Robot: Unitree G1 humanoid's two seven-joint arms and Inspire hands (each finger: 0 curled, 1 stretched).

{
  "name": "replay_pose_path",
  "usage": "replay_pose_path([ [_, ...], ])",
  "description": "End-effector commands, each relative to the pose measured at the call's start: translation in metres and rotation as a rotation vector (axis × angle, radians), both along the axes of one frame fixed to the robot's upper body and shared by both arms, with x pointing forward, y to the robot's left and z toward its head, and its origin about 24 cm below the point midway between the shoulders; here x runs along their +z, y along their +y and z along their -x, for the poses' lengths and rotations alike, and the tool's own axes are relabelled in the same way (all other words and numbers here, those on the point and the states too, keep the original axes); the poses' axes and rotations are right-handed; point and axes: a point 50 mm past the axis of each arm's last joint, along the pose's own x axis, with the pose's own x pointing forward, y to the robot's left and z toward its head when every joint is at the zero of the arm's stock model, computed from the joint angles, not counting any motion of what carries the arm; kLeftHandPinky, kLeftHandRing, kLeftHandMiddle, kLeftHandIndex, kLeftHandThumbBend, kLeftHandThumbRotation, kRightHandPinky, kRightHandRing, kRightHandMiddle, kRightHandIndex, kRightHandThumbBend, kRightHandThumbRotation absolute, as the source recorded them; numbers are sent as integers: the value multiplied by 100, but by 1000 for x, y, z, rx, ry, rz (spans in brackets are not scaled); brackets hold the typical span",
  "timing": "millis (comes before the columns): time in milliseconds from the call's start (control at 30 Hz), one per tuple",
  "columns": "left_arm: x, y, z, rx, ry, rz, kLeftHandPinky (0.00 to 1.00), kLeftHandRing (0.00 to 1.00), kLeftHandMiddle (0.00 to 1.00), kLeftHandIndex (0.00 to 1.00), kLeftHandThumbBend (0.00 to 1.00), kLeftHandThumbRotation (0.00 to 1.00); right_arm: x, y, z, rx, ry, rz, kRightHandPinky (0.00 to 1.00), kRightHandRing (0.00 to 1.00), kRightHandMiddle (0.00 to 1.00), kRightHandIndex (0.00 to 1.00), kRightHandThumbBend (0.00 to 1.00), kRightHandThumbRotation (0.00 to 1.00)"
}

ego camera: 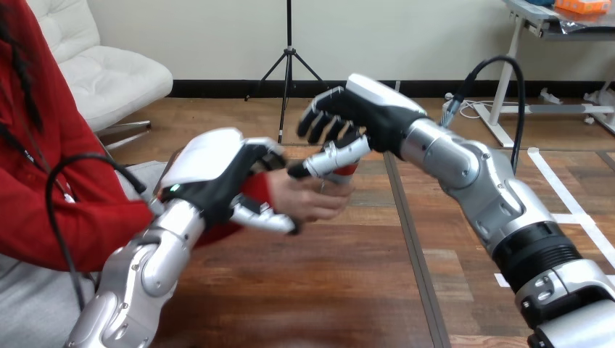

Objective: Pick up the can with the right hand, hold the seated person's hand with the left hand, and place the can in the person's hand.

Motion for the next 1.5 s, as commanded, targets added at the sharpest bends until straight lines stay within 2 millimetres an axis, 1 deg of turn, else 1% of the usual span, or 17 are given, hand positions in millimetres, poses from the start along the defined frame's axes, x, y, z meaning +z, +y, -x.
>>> replay_pose_path([
  [0, 49, -22, 3, -136, -159, 64, 58, 71, 74, 74, 100, 48, 51, -12, -4, -6, -200, -60, 54, 63, 68, 71, 100, 92],
  [100, 45, -20, 7, -141, -115, 67, 63, 75, 77, 77, 100, 52, 47, -16, -2, -11, -205, -70, 56, 65, 71, 75, 100, 97],
  [300, 40, -16, 13, -156, -57, 68, 72, 80, 82, 81, 100, 55, 41, -23, 2, -21, -203, -82, 58, 68, 74, 79, 100, 99],
  [600, 32, -10, 21, -144, -9, 63, 79, 83, 85, 84, 100, 60, 32, -31, 10, -27, -212, -141, 59, 70, 76, 81, 100, 100],
  [733, 28, -8, 24, -144, 5, 74, 81, 83, 85, 84, 100, 61, 26, -35, 14, -34, -217, -141, 60, 71, 77, 82, 100, 100],
  [933, 23, -5, 28, -138, 5, 79, 81, 83, 85, 84, 100, 63, 22, -39, 21, -40, -221, -151, 65, 78, 81, 84, 100, 100],
  [1133, 17, -2, 33, -129, -16, 90, 81, 83, 85, 85, 100, 69, 16, -45, 29, -44, -236, -183, 67, 80, 84, 85, 100, 100],
  [1200, 16, -2, 34, -127, -26, 93, 79, 82, 84, 84, 100, 74, 14, -46, 31, -46, -235, -187, 68, 82, 85, 85, 100, 100],
  [1433, 9, -1, 43, -102, -72, 123, 75, 80, 83, 83, 100, 83, 6, -53, 47, -50, -253, -242, 69, 84, 87, 87, 100, 100],
  [1467, 8, -1, 45, -97, -76, 134, 74, 80, 82, 82, 98, 85, 4, -54, 49, -49, -254, -255, 69, 84, 87, 87, 100, 100],
])
